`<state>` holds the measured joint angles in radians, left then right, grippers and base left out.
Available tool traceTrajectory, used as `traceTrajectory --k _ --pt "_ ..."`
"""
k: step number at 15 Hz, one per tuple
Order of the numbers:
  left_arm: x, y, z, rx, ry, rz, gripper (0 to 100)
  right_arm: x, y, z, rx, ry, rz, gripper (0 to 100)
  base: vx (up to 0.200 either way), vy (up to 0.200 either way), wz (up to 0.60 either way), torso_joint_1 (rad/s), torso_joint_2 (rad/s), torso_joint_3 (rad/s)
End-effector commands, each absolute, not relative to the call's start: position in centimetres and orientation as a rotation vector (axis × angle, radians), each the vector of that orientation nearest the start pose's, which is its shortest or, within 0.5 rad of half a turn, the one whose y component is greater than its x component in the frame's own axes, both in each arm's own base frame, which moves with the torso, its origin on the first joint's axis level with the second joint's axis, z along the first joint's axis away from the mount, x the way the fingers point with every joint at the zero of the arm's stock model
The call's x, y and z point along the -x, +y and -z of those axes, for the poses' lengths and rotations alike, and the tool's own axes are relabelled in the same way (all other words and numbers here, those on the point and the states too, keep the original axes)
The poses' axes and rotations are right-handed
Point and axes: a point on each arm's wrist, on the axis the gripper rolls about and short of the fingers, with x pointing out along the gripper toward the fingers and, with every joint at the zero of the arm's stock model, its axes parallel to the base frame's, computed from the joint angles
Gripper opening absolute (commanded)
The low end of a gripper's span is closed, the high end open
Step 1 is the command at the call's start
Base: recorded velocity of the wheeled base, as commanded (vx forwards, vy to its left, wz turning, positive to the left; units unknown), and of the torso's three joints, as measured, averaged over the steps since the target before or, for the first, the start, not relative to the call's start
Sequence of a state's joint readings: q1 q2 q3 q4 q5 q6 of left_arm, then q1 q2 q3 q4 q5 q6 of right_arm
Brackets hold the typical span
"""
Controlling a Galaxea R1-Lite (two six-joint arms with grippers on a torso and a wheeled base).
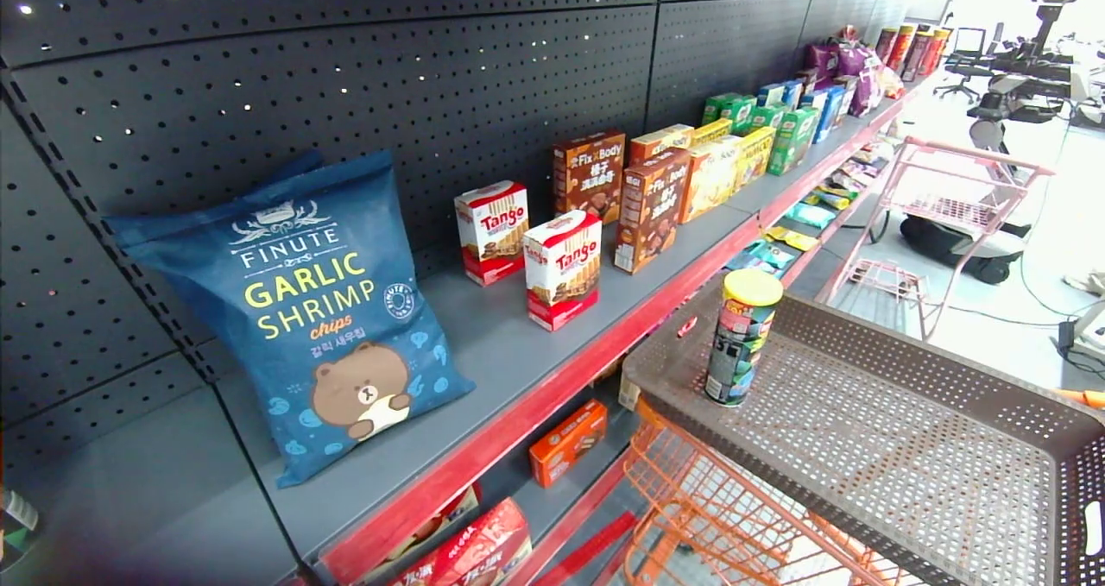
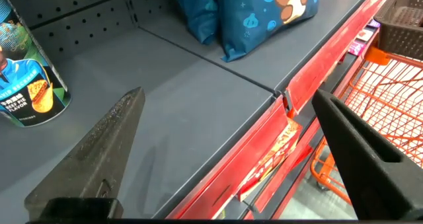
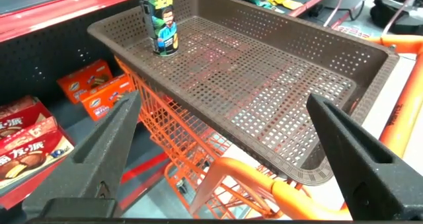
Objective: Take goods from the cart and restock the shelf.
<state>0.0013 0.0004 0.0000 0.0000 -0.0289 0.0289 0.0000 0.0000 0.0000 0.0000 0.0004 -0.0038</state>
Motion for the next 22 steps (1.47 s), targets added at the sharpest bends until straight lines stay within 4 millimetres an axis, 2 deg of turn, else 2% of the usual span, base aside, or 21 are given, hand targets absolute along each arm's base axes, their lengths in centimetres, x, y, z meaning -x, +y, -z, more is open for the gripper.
traceTrajectory --k 1,4,5,6,7,11,13,16,20,21,22 --pt "2.3 -0.1 -7.5 -0.029 0.000 0.028 100 2.3 0.0 -7.5 0.002 0.000 0.008 100 0.000 0.000 0.00 0.000 0.00 0.000" --pt "2.3 -0.1 -7.5 -0.029 0.000 0.028 100 2.4 0.0 -8.1 0.029 -0.024 0.005 100 0.000 0.000 0.00 0.000 0.00 0.000" --pt "2.3 -0.1 -7.5 -0.028 0.000 0.028 100 2.6 0.0 -13.4 0.074 -0.045 0.022 100 0.000 0.000 0.00 0.000 0.00 0.000" --pt "2.3 -0.1 -7.5 -0.031 0.000 0.029 100 1.6 0.0 -16.5 0.073 -0.017 0.039 100 0.000 0.000 0.00 0.000 0.00 0.000" --pt "2.3 -0.1 -7.5 -0.028 0.000 0.028 100 1.5 -0.1 -18.0 0.068 -0.029 0.099 100 0.000 0.000 0.00 0.000 0.00 0.000" --pt "2.3 -0.1 -7.5 -0.028 0.000 0.028 100 1.0 -0.2 -16.6 0.034 0.085 0.112 100 0.000 0.000 0.00 0.000 0.00 0.000" --pt "2.3 -0.1 -7.5 -0.028 0.000 0.028 100 -0.6 -0.2 -16.1 0.074 0.240 0.119 100 0.000 0.000 0.00 0.000 0.00 0.000" --pt "2.3 -0.1 -7.5 -0.028 0.000 0.028 100 -2.5 -0.2 -16.8 0.075 0.277 0.071 100 0.000 0.000 0.00 0.000 0.00 0.000" --pt "2.3 -0.1 -7.5 -0.028 0.000 0.028 100 -6.8 -0.1 -18.0 0.069 0.378 0.070 100 0.000 0.000 0.00 0.000 0.00 0.000" --pt "2.3 -0.1 -7.5 -0.028 0.000 0.028 100 -9.0 -0.4 -18.6 -0.002 0.384 0.118 100 0.000 0.000 0.00 0.000 0.00 0.000" --pt "2.3 -0.1 -7.5 -0.028 0.000 0.028 100 -9.9 -0.5 -18.7 -0.013 0.399 0.128 100 0.000 0.000 0.00 0.000 0.00 0.000"
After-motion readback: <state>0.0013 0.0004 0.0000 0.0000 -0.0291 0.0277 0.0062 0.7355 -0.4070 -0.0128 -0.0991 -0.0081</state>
